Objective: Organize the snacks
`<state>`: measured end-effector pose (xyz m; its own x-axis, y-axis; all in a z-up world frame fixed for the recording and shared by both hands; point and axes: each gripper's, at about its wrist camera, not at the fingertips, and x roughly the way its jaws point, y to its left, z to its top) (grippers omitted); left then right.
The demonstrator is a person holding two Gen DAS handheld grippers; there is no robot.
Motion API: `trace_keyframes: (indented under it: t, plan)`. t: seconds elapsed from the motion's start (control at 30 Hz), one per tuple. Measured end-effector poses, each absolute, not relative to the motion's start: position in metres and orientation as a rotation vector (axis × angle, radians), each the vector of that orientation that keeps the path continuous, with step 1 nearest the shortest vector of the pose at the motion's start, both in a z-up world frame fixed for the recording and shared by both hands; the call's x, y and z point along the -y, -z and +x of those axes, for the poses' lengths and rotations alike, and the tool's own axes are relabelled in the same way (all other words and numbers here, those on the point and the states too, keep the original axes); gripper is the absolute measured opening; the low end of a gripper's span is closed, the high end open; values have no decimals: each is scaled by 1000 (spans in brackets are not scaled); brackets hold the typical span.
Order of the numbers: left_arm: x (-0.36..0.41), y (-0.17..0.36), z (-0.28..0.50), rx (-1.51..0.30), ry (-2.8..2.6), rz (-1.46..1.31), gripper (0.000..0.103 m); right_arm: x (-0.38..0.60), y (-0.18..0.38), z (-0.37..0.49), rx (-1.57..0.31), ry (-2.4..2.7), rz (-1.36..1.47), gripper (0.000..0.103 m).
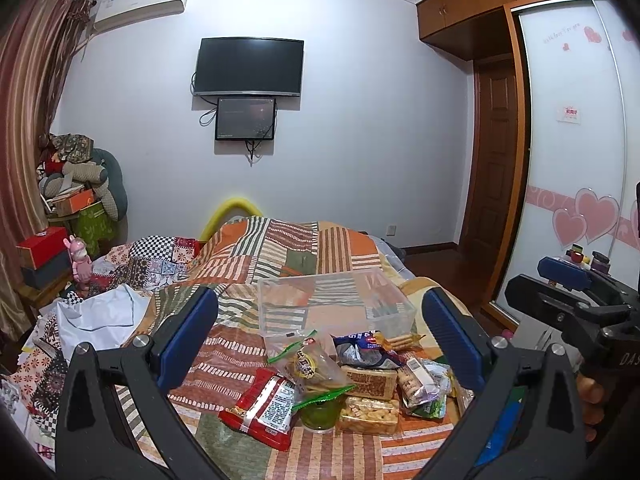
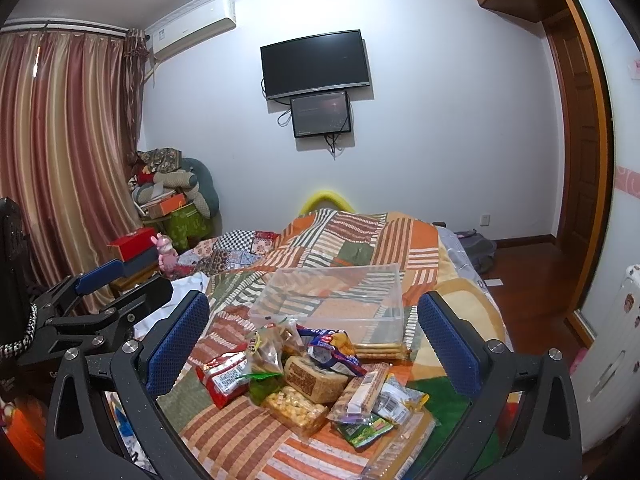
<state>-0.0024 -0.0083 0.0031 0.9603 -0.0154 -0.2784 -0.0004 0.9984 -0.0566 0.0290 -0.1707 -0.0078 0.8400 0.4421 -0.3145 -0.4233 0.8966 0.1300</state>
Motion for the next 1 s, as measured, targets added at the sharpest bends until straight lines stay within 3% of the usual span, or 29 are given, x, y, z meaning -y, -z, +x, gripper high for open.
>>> trace_keyframes:
  t: [1.0]
  plan:
    - [13,-5,-5,-267,11,-39,103,170,7,28,-336,-457,58,103]
